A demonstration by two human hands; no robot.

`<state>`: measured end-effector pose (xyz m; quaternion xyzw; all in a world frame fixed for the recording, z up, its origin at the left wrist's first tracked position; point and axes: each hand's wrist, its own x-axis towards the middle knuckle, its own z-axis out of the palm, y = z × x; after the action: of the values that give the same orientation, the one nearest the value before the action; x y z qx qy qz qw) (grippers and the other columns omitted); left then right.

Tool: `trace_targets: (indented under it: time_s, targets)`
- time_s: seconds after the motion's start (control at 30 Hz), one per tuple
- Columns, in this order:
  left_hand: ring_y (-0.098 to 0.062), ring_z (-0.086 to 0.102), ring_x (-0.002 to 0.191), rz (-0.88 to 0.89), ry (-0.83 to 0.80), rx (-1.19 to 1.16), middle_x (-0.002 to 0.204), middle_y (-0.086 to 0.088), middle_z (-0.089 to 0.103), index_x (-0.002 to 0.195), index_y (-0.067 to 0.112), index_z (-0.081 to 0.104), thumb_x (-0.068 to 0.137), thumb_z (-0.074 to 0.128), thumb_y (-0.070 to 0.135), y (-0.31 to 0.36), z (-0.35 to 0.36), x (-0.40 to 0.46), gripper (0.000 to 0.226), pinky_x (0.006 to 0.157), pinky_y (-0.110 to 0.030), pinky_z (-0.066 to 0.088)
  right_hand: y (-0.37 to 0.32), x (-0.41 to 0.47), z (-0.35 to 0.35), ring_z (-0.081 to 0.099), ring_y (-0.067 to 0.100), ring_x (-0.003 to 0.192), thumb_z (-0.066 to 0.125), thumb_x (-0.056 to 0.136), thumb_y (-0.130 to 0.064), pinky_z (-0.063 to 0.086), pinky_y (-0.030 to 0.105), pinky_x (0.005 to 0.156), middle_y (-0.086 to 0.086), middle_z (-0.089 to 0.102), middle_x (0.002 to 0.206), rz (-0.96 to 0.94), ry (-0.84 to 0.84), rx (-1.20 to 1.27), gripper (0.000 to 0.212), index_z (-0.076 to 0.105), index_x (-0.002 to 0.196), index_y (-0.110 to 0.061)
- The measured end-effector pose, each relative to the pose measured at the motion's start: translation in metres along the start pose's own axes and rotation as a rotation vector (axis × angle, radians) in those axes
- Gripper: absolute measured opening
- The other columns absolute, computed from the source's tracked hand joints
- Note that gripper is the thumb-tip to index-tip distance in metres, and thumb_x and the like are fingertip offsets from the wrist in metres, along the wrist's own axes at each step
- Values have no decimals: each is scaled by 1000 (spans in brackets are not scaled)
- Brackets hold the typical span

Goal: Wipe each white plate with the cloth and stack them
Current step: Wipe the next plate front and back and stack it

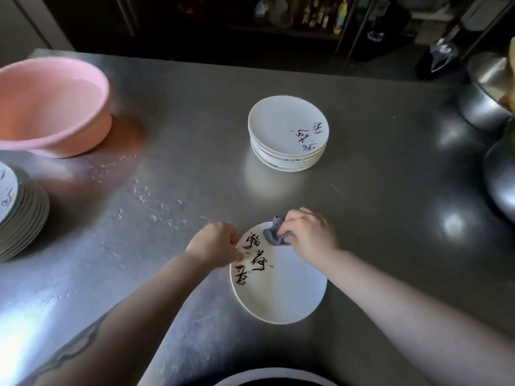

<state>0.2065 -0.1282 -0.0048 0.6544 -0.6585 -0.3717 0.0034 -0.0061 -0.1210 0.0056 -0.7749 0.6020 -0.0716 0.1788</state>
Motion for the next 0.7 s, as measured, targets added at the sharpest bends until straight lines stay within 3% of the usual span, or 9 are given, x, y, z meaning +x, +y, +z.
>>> trace_targets:
  time_s: [0.17, 0.33, 0.43, 0.57, 0.63, 0.7]
  targets:
    - [-19, 66, 79, 57, 87, -52, 78, 0, 73, 85, 20, 73, 75, 74, 18, 21, -2, 14, 10, 64, -25, 47, -9, 7, 2, 53, 18, 94, 69, 81, -20, 42, 31, 74, -7, 65, 94, -61, -36, -1, 15, 76, 93, -27]
    - [-26, 64, 72, -56, 68, -132, 75, -6, 68, 76, 9, 68, 75, 77, 13, -5, 0, 5, 9, 66, -35, 53, 5, -3, 0, 49, 12, 99, 65, 85, -19, 42, 28, 67, -11, 60, 97, 12, -31, -16, 19, 74, 96, -31]
    - [-19, 59, 66, -2, 102, -134, 64, 8, 60, 67, 20, 59, 73, 76, 15, -12, 5, -4, 19, 61, -29, 48, 3, -4, 4, 47, 12, 100, 64, 86, -16, 42, 29, 68, -11, 58, 98, 4, -42, -12, 20, 73, 98, -30]
    - [-16, 66, 80, 119, 196, -249, 83, 8, 69, 93, 21, 72, 76, 75, 13, 6, 4, 5, 20, 75, -27, 52, -11, 8, 6, 48, 13, 100, 64, 86, -20, 39, 28, 68, -10, 61, 99, -65, -49, -34, 17, 74, 97, -29]
    - [-17, 65, 78, 124, 167, -244, 78, 6, 70, 90, 19, 75, 77, 72, 9, 8, 5, 8, 16, 71, -26, 52, -14, 11, 4, 49, 13, 99, 64, 86, -23, 30, 26, 64, -9, 61, 98, -92, -48, -53, 15, 74, 96, -29]
    - [-11, 62, 71, 66, 177, -247, 71, 12, 65, 82, 22, 73, 77, 72, 7, 0, 5, 6, 17, 61, -15, 46, -9, 9, 2, 49, 12, 100, 65, 86, -24, 27, 25, 62, -10, 60, 98, -73, -41, -50, 14, 73, 96, -31]
